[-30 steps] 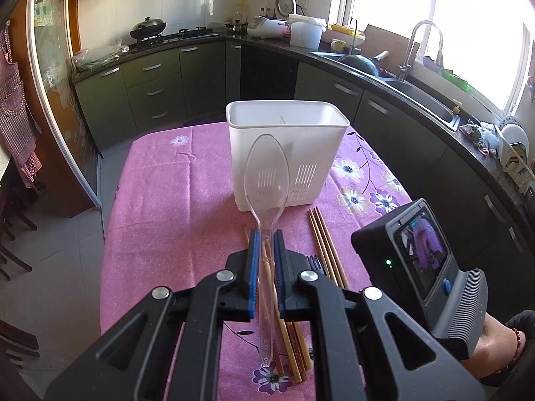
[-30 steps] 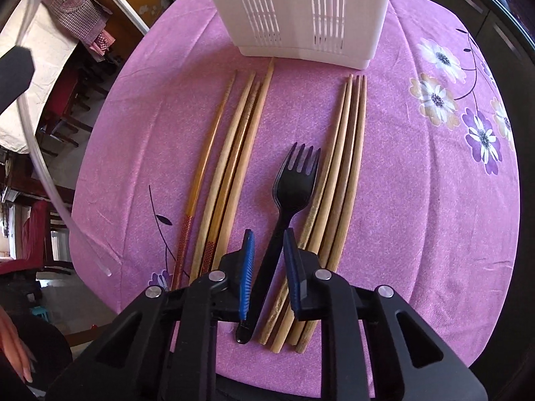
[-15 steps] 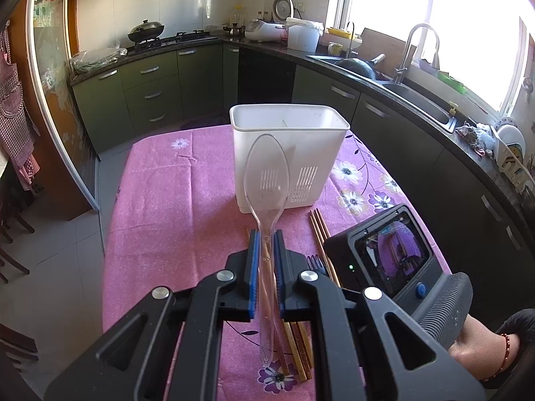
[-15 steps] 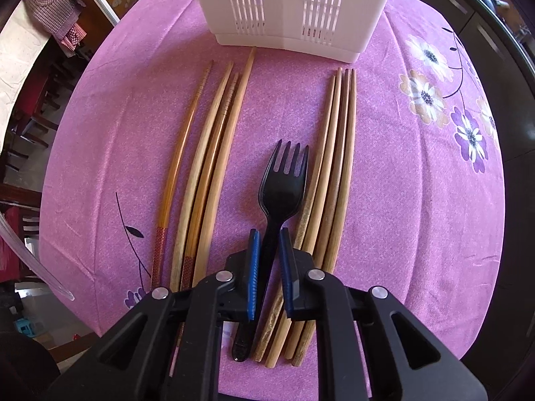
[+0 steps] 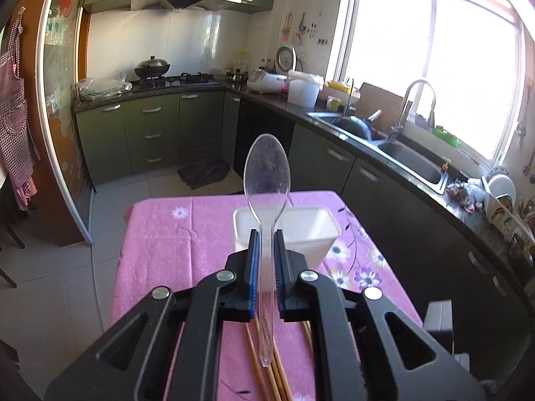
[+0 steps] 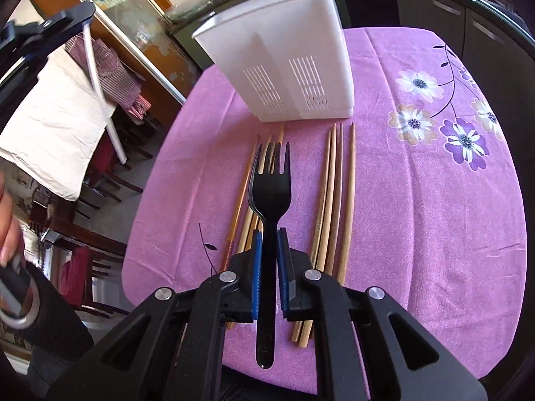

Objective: Organize utensils
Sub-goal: 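Open the left gripper over the caddy dropping the spoon while the right lifts the fork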

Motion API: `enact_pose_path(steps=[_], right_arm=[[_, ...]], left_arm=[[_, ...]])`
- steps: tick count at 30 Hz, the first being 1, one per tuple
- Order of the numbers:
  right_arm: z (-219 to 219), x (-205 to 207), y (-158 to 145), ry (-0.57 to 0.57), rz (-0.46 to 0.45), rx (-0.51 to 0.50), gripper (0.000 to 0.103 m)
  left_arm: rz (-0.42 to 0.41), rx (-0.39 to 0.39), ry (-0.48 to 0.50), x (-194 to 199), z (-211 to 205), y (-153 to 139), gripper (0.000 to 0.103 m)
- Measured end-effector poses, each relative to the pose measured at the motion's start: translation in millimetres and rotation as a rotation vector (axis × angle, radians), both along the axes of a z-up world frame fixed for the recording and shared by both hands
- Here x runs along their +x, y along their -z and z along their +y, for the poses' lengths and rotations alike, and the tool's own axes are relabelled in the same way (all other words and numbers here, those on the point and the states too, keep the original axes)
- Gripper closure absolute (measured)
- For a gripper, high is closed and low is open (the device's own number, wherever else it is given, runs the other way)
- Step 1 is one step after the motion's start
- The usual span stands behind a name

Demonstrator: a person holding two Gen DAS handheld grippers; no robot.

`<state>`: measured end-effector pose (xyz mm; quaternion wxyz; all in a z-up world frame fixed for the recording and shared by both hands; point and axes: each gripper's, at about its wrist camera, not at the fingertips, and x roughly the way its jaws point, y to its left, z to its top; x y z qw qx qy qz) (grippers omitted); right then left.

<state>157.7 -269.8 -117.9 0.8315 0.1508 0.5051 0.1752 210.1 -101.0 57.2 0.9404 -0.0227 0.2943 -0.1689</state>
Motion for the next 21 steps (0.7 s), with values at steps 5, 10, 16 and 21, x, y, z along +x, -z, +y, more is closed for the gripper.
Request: enact_pose_path(steps=[5, 10, 16, 21], right_arm=[[-25, -10, 0, 0.005, -0.022, 0.101, 0.093], [-53, -20, -2, 0.013, -0.043, 0.159, 0.093], [-65, -29, -24, 0.016, -0.139, 0.153, 0.093], [-69, -21, -48, 0.014, -0.209, 0.137, 0.093]], left_arm=[[-0.151, -0.040, -0.053, 31, -14, -29, 0.094], [-0.196, -0.007, -0.073, 71, -39, -26, 0.094], [-0.191, 0.033, -0.088, 101, -57, 1, 0.094], [-0.148, 0.052, -0.081, 108, -57, 28, 0.094]])
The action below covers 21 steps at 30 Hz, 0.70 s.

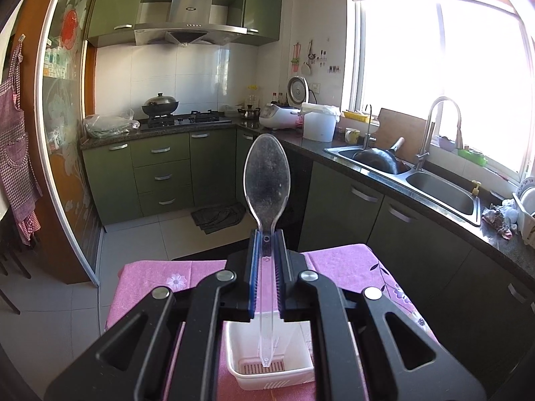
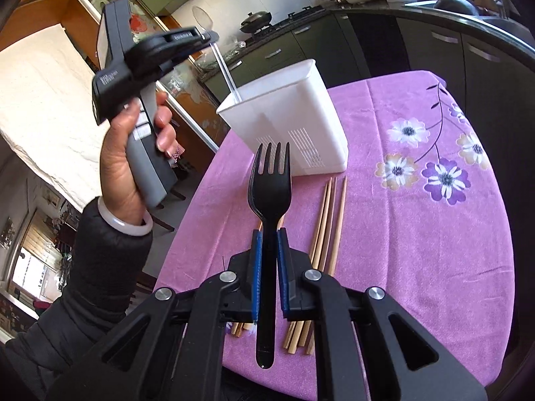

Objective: Organize utensils
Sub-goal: 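Open the left gripper over the caddy dropping the spoon while the right lifts the fork, then lower the black fork into the white caddy and open the right gripper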

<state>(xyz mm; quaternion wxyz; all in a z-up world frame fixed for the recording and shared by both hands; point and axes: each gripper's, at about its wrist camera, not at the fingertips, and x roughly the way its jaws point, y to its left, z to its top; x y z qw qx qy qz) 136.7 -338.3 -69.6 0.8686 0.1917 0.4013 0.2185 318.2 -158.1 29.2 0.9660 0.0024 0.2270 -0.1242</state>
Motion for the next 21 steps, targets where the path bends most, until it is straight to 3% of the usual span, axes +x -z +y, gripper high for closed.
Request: enact_pose_path(steps=[5, 7, 8, 15, 21], right_arm=[[0, 19, -30, 0.027, -0.073, -0.012, 0.093], [2, 29, -47, 0.043, -0.116, -0.023, 0.093], [2, 33, -56, 0.054, -0.141, -0.028, 0.093], [18, 71, -120, 0.188, -0.404, -0.129, 0.093], [36, 129, -125, 0.293, -0.537, -0.208, 0.093]], left_arm=[[0.064, 0.010, 0.031, 3, 2, 18, 0.088], [0.061, 0.018, 0.038, -1, 4, 18, 0.073], [0.056, 0.020, 0.036, -4, 5, 17, 0.072], [0.068, -0.019, 0.036, -33, 32, 6, 0.071], [0.070, -0.009, 0.043, -65, 53, 5, 0.066]])
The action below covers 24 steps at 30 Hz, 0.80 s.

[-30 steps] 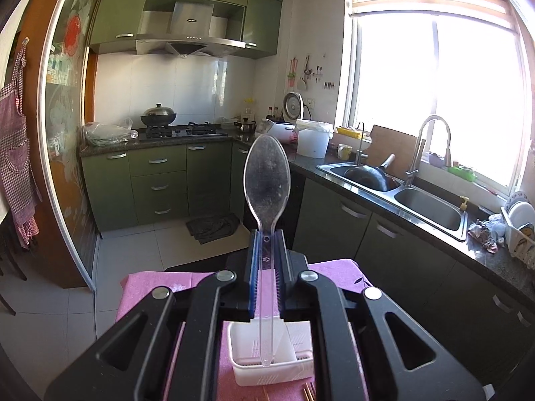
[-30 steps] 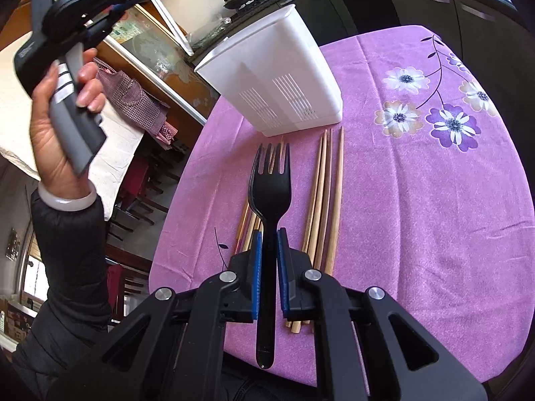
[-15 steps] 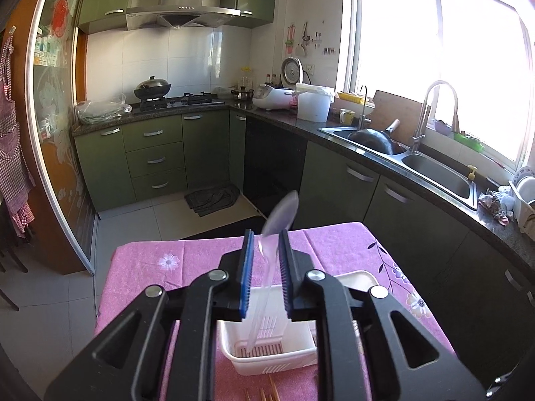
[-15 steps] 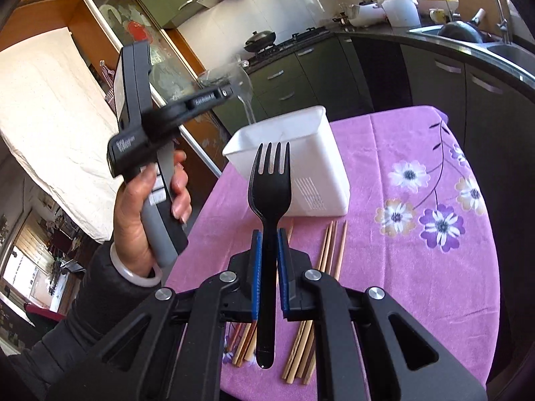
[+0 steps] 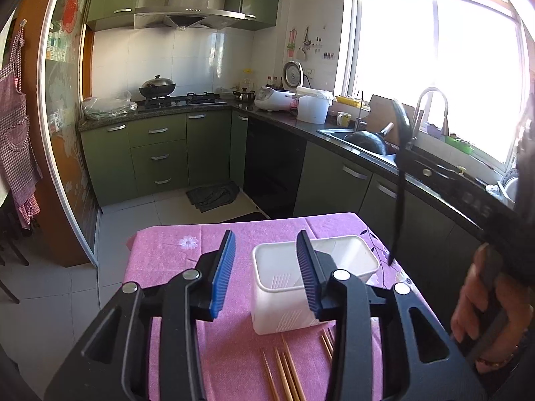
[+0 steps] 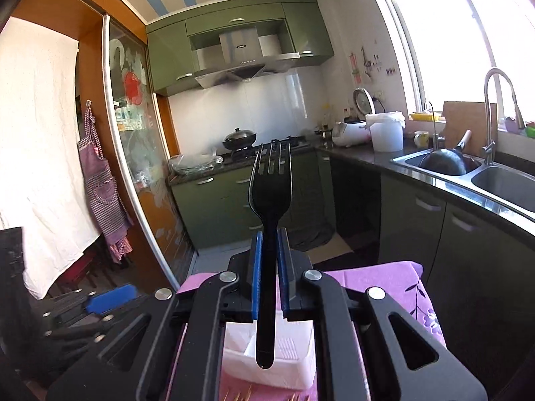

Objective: Organize utensils
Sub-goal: 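Lower the black fork into the white caddy and open the right gripper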

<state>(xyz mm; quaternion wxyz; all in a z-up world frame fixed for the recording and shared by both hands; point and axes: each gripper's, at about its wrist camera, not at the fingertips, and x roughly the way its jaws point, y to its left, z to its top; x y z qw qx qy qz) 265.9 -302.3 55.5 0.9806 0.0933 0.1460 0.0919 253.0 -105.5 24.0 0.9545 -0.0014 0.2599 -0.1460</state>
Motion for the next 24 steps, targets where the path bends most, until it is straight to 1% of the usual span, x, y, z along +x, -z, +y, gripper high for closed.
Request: enact_pose_path(steps=[3, 5, 7, 9, 11, 14, 20, 23, 24], right_arm=[[10, 28, 17, 0.024, -0.020, -0.057, 0.093], [12, 43, 31, 0.017, -0.005, -0.075, 0.093], [14, 47, 43, 0.009, 0.016, -0.083, 0.093], [13, 44, 52, 0.005, 0.017, -0.100, 0.093], [9, 36, 58, 0.000, 0.018, -0.096, 0.093], [5, 15, 66, -0.010, 0.019, -0.103, 0.093], [12, -2, 84, -0.028, 0.076, -0.172, 0.093], [11, -6, 93, -0.045, 0.100, -0.167, 0.092], [11, -7, 94, -0.048, 0.103, -0.162, 0.090]], left_arm=[[0.003, 0.007, -0.006, -9, 7, 0, 0.065], [0.012, -0.002, -0.002, -12, 12, 1, 0.064], [0.018, -0.007, -0.004, -15, 16, 2, 0.063], [0.026, -0.007, -0.005, -15, 17, 3, 0.063], [0.040, -0.006, -0.002, -13, 17, 5, 0.063], [0.076, 0.000, 0.003, -11, 17, 9, 0.063], [0.143, 0.022, 0.015, -19, 13, 19, 0.063], [0.153, 0.043, 0.015, -25, 11, 21, 0.062], [0.156, 0.050, 0.016, -26, 11, 22, 0.060]])
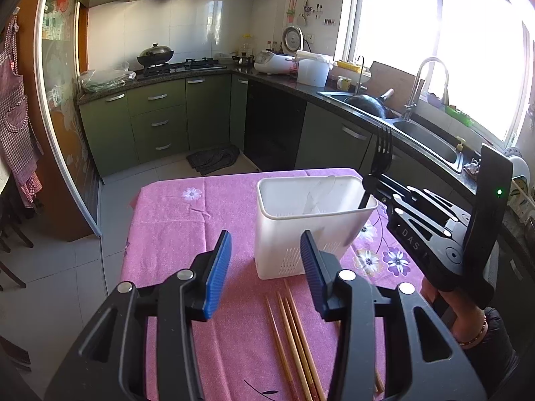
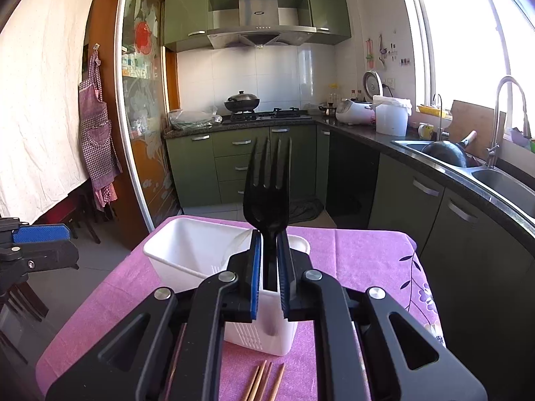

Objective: Organize utensils
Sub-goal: 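Lower the black fork into the white caddy and open the right gripper, then grasp one wooden chopstick with the left gripper and lift it upright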

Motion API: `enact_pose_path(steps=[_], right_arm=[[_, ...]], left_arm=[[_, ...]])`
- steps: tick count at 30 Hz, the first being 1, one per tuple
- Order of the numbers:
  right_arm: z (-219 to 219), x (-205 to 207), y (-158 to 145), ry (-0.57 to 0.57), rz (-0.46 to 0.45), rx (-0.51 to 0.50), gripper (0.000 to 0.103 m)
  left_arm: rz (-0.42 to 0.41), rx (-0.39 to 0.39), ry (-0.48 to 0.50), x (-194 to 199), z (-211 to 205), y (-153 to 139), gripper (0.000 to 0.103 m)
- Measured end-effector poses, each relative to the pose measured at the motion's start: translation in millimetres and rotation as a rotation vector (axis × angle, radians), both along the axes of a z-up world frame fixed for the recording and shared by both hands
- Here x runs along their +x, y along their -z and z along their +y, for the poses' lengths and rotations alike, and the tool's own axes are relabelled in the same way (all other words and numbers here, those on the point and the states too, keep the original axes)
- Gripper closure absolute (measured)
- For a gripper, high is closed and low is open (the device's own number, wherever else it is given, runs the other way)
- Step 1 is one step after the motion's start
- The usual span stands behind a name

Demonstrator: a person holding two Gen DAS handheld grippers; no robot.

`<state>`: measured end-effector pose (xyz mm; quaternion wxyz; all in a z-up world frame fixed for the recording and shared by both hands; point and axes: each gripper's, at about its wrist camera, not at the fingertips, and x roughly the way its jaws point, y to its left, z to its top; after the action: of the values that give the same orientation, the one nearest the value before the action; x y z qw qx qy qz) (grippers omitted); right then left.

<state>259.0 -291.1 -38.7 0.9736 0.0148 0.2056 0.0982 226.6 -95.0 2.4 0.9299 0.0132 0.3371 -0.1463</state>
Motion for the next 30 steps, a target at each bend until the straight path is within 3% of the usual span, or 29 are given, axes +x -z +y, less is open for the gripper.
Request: enact_pose_path(steps=[2, 9, 13, 18, 21, 26, 28, 30], right_arm=[[0, -4, 1, -0.005, 0.001, 0.006, 0.082], [-5, -17, -11, 0.000, -0.006, -0.001, 0.067], [-6, -13, -19, -0.002, 0.027, -0.011, 0.066], [-23, -33, -35, 0.004, 0.036, 0.065, 0.061], [-35, -45, -28, 0.027, 0.105, 0.067, 0.061], [-56, -52, 10, 0.042, 0.274, 0.056, 0.061], [-64, -50, 26, 0.054, 0.326, 0.045, 0.061], [-71, -49, 40, 0.060, 0.364, 0.041, 0.061]], left_arm=[[0.006, 0.009, 0.000, -4, -1, 1, 0.057], [0.071, 0.045, 0.019, -6, -6, 13, 0.056], [0.117, 0.054, 0.026, -5, -10, 24, 0.056], [0.200, 0.090, 0.036, -3, -13, 45, 0.056], [0.292, 0.119, 0.042, 4, -17, 67, 0.056], [0.471, 0.146, 0.033, 21, -24, 114, 0.057], [0.519, 0.162, 0.014, 27, -25, 131, 0.072], [0.572, 0.160, -0.002, 32, -26, 144, 0.073]])
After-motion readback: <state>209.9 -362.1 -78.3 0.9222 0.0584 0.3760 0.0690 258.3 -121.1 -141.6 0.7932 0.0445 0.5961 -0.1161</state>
